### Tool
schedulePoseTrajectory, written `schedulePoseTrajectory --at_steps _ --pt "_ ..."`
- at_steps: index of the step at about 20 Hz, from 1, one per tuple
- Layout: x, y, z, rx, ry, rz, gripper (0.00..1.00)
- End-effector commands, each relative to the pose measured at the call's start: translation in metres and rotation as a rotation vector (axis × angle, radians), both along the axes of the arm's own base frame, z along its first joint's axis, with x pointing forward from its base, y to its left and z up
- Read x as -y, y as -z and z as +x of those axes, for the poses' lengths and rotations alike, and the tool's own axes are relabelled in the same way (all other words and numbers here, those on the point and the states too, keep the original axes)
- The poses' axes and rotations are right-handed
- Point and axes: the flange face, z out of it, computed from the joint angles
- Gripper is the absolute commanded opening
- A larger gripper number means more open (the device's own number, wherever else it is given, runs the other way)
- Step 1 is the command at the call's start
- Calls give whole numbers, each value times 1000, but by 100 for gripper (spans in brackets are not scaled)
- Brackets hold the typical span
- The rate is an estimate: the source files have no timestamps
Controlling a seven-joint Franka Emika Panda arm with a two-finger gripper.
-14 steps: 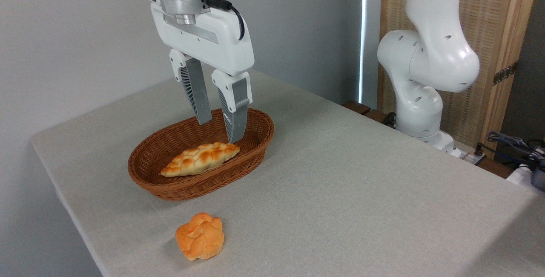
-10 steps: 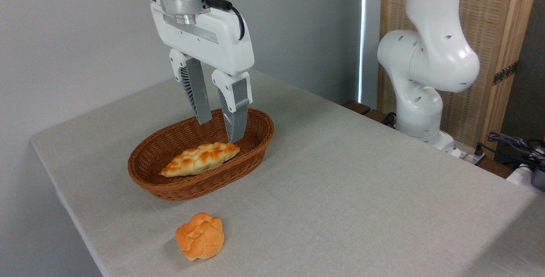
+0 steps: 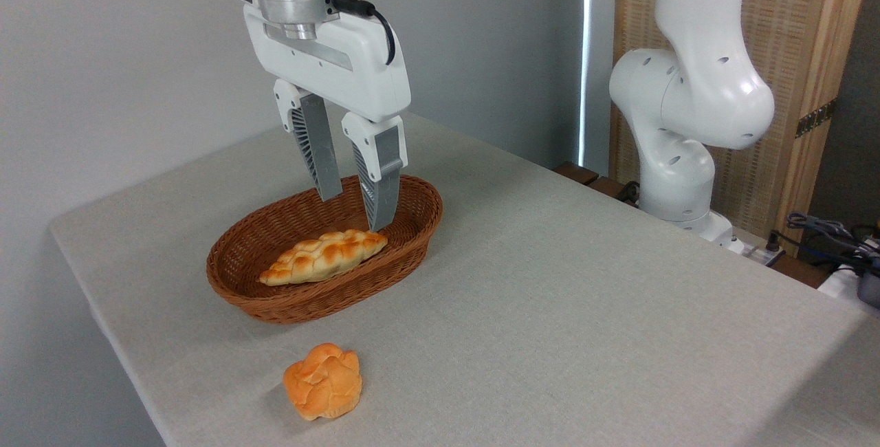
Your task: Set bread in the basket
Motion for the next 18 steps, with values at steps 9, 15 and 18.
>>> schedulePoseTrajectory --at_steps 9,15,18 --pt "0 11 13 23 -15 -14 100" --pt "-3 43 33 29 -385 -49 100" --pt "-7 59 43 46 -532 -61 100"
